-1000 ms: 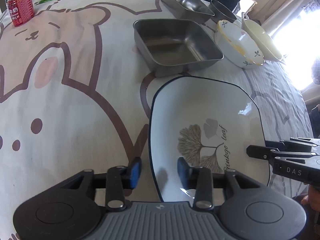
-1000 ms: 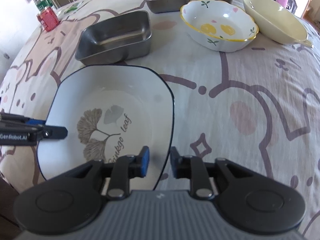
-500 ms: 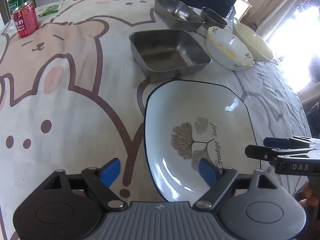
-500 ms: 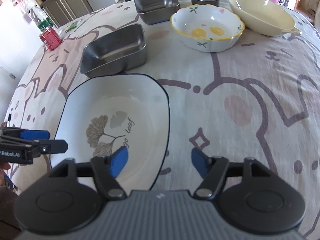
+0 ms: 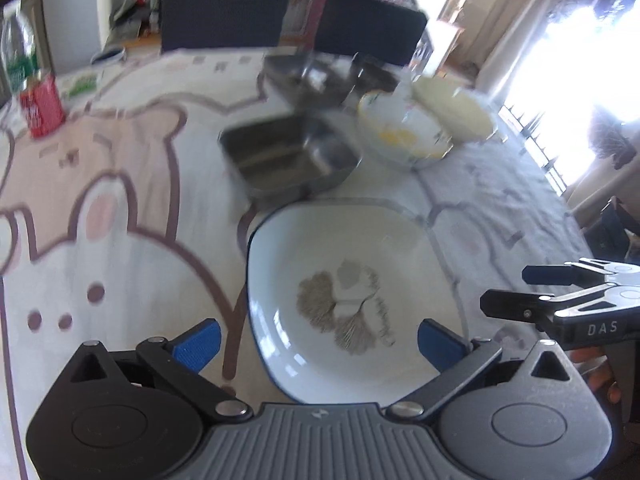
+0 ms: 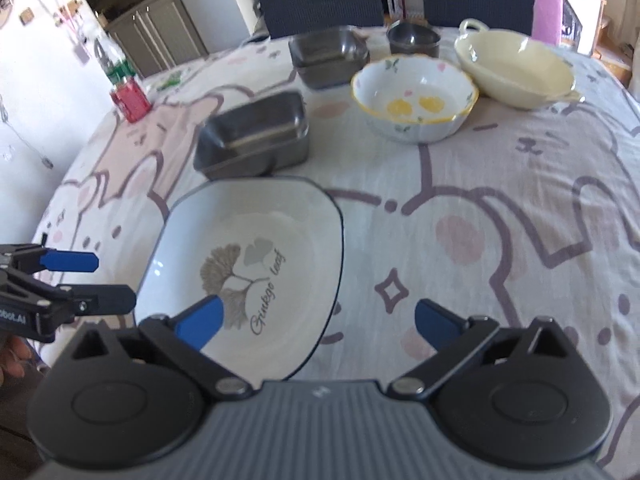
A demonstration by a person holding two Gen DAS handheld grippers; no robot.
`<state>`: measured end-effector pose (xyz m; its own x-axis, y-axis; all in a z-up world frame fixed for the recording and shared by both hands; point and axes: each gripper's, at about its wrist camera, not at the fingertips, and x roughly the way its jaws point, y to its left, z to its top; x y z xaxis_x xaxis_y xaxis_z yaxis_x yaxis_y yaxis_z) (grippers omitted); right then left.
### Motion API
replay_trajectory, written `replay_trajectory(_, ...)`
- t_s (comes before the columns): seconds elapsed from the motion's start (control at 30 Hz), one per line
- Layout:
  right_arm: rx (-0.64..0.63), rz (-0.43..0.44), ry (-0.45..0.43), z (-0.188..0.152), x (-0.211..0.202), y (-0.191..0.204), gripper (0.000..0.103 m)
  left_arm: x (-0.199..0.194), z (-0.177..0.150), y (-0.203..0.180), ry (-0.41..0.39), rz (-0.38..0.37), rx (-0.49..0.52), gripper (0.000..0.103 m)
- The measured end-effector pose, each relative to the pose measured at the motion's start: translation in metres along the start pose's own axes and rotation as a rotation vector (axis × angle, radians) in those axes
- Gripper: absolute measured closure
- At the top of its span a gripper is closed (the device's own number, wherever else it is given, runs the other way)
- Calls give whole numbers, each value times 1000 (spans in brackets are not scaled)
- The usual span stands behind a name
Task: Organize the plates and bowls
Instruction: 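Move the right tool to the cream two-handled bowl rim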
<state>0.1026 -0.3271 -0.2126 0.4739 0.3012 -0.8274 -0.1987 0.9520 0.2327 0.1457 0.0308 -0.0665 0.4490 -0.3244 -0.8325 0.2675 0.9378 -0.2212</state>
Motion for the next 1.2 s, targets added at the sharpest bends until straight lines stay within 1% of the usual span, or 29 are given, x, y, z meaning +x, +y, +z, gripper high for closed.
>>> replay_trajectory(0.13, 30, -5, -91, 5, -30, -9, 0, -25, 11, -15, -105, -23, 33, 0)
replay_trajectory(0.3, 62, -29, -249, 12, -74, -27, 0, -47, 29, -37, -223, -52, 64, 0)
replay_trajectory(0.43, 133, -30, -336, 23, -98, -52, 0, -53, 48, -57, -285, -76, 92, 0)
replay_trajectory(0.6, 201, -78, -423, 38, -114, -83, 0, -51, 76, -83, -350, -95, 139, 0)
replay_trajectory(0.7, 238, -115, -461, 44, -118, -102, 0, -47, 96, -97, -381, -109, 160, 0)
replay_trajectory(0.83, 295, -183, -502, 63, -112, -135, 0, -37, 130, -113, -415, -122, 183, 0)
replay_trajectory(0.93, 346, -212, -525, 78, -103, -162, 0, -26, 156, -126, -443, -131, 202, 0)
replay_trajectory(1.0, 364, -213, -540, 84, -95, -177, 0, -17, 173, -135, -463, -132, 211, 0)
replay_trajectory(1.07, 411, -213, -548, 91, -83, -193, 0, -5, 189, -143, -473, -149, 218, 0)
replay_trajectory(1.2, 562, -159, -562, 103, -56, -236, 2, 25, 214, -155, -479, -175, 247, 0)
